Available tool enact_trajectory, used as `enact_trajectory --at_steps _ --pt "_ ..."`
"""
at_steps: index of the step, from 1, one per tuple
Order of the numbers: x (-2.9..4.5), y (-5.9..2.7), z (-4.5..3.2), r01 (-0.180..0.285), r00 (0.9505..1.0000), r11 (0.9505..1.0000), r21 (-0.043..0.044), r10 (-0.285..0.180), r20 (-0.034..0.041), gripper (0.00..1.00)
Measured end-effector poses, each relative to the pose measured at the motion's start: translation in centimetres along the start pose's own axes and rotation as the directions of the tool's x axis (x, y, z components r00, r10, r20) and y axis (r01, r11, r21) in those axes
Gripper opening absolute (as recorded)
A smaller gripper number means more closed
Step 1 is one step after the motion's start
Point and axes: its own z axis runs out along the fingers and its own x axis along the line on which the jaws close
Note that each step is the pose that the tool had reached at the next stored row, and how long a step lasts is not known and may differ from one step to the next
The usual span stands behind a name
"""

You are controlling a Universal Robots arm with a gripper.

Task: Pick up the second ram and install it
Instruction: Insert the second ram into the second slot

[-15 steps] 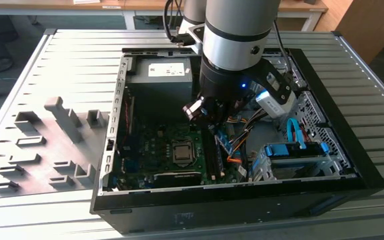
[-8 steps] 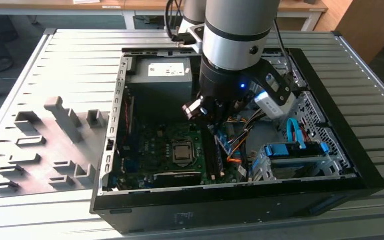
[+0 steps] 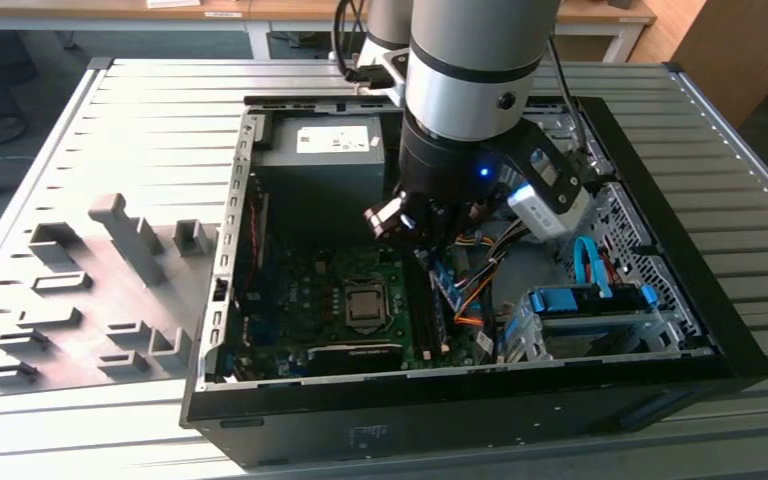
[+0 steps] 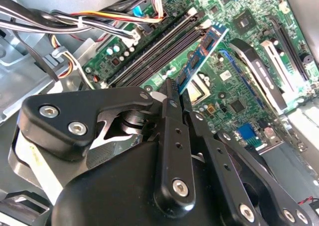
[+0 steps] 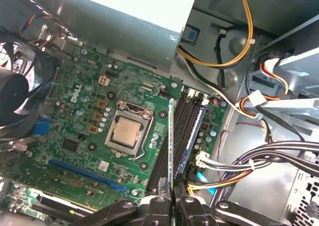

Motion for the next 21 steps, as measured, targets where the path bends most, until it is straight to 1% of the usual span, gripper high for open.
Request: enact_trajectory --at_steps 15,19,21 --pt "0.00 0.00 0.00 -0.053 0.9986 0.9986 0.0064 0.053 -0.0014 0.14" --pt "0.00 0.00 0.01 -0.078 0.9969 0.9969 0.0079 0.079 -0.0014 0.14" --pt "0.00 0.00 0.02 -0.101 0.9948 0.9948 0.0085 0.101 -0.0013 0.14"
